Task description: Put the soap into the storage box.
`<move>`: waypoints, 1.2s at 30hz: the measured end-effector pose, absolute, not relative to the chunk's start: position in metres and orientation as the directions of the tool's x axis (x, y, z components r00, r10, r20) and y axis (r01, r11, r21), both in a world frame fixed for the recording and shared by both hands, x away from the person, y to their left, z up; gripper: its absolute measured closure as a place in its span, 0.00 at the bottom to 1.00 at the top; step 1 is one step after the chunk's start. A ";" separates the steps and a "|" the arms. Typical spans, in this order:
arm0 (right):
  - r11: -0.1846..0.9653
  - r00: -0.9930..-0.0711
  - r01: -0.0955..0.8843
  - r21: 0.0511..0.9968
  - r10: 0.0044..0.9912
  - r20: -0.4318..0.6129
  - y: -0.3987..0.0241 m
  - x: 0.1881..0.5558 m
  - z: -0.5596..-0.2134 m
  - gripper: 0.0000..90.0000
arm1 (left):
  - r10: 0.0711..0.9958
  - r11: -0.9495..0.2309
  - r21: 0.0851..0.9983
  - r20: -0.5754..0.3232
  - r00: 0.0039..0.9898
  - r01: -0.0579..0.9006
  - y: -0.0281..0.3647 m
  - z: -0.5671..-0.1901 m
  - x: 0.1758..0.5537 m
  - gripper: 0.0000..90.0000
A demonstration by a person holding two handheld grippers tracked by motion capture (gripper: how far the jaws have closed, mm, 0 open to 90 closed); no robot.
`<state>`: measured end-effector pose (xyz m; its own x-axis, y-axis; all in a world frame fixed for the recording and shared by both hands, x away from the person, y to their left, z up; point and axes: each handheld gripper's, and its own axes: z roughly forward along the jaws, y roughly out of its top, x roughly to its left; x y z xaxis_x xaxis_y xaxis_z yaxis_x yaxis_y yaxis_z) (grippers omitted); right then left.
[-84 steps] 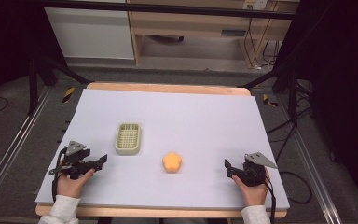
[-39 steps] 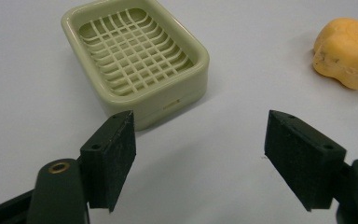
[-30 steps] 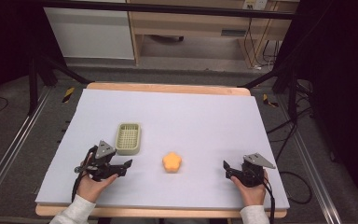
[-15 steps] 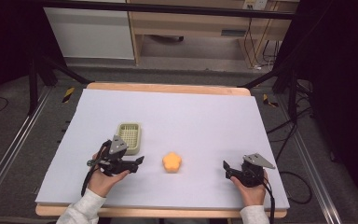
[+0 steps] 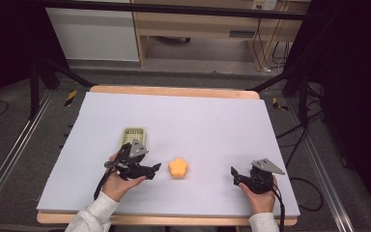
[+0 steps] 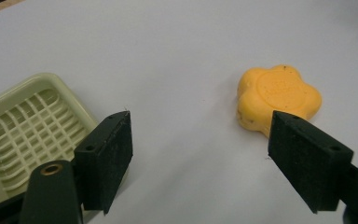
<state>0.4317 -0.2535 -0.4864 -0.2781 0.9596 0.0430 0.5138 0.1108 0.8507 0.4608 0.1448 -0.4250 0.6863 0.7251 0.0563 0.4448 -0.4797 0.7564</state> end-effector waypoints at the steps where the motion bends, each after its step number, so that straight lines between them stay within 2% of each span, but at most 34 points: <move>1: 0.110 -0.278 0.514 0.851 0.959 0.044 -0.254 0.432 -0.486 0.14 | 0.722 -0.484 0.754 0.057 0.689 0.445 0.143 -0.424 0.461 0.24; 36: 0.114 -0.273 0.516 0.849 0.961 0.037 -0.253 0.432 -0.487 0.13 | 0.662 -0.564 0.699 0.063 0.747 0.440 0.101 -0.419 0.474 0.23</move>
<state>0.4320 -0.2533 -0.4867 -0.2734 0.9612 0.0372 0.5155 0.1138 0.8493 0.4738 0.1009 -0.4192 0.7472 0.6616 0.0633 0.4402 -0.5640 0.6987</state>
